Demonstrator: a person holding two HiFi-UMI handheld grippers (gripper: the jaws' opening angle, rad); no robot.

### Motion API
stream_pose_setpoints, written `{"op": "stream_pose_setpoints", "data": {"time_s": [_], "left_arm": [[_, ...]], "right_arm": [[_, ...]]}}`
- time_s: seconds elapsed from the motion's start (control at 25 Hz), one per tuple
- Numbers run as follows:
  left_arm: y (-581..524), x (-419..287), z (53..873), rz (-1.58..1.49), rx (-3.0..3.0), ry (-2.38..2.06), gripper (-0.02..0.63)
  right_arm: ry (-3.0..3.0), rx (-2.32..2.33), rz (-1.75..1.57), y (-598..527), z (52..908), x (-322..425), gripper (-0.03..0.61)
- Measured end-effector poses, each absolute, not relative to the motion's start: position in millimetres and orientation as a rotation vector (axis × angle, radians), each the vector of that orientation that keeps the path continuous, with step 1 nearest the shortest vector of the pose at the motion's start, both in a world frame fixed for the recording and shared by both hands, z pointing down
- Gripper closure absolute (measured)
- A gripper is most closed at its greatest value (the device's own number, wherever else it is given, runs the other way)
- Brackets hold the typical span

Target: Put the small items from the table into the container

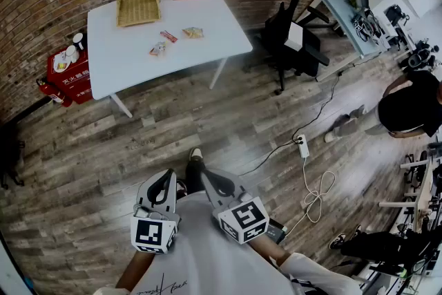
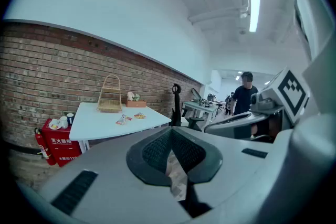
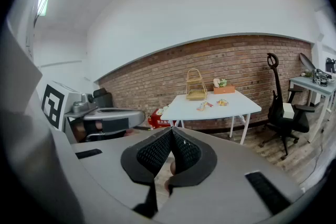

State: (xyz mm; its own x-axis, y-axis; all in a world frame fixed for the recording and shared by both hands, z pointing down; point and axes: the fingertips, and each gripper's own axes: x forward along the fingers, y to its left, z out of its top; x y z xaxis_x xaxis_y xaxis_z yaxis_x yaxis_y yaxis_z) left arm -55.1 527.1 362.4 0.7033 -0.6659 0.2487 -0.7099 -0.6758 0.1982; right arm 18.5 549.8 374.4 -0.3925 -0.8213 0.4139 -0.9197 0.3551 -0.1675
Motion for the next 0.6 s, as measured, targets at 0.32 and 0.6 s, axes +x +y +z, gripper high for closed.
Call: {"op": "stream_pose_setpoints", "data": {"time_s": [0.32,0.6], "left_arm": [[499,-28,371,0.236,2.609,-1.080,0.606],[458,-29,384,0.187,2.490,-1.069,0.606]], "right_arm": [[-2.374,1.536,0.559,525,371,44,0.558],[-2.410,1.540,0.648,482,375,62,0.558]]}}
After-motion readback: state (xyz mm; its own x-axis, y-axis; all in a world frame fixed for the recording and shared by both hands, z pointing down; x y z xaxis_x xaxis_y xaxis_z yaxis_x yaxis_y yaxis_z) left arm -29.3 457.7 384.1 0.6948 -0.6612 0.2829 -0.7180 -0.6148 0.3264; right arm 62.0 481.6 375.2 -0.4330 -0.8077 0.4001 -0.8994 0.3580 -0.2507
